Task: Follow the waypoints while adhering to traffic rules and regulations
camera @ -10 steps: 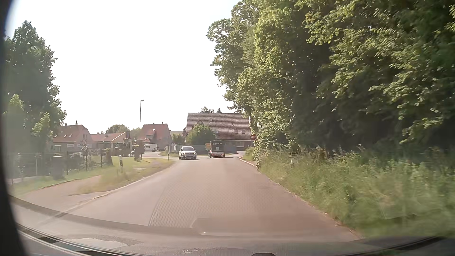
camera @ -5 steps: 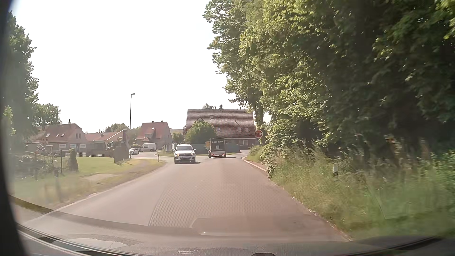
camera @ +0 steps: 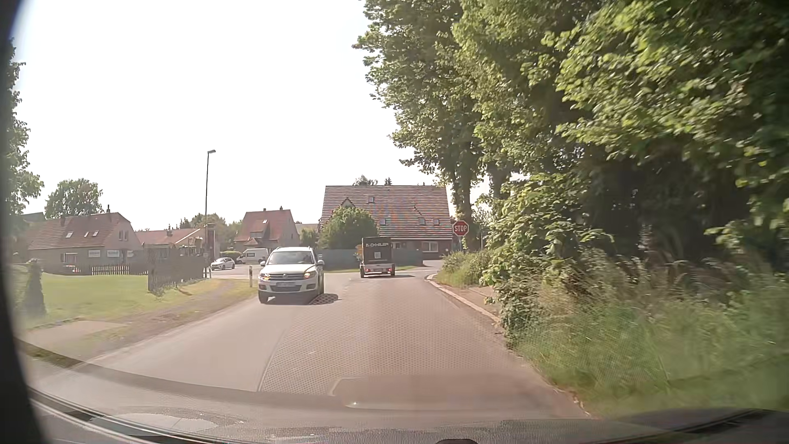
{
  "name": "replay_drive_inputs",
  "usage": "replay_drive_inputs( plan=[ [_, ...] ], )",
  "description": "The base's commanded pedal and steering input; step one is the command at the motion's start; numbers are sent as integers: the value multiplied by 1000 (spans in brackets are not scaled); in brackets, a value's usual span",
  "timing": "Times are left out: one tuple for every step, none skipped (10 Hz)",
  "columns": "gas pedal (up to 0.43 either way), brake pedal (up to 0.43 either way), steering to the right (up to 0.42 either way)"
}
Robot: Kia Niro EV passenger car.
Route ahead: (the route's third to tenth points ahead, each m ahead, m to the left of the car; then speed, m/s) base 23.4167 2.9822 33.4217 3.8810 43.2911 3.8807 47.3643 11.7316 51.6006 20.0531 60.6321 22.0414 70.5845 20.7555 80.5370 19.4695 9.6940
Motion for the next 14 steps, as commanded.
replay_drive_inputs(
  plan=[
    [0,226,-12],
    [0,226,-12],
    [0,226,-12],
    [0,226,-13],
    [0,226,-12],
    [0,226,-14],
    [0,232,-14],
    [0,220,-14],
    [0,220,-11],
    [0,213,-11],
    [0,213,-10],
    [0,226,-6],
    [0,238,-2],
    [0,244,-1]
  ],
)
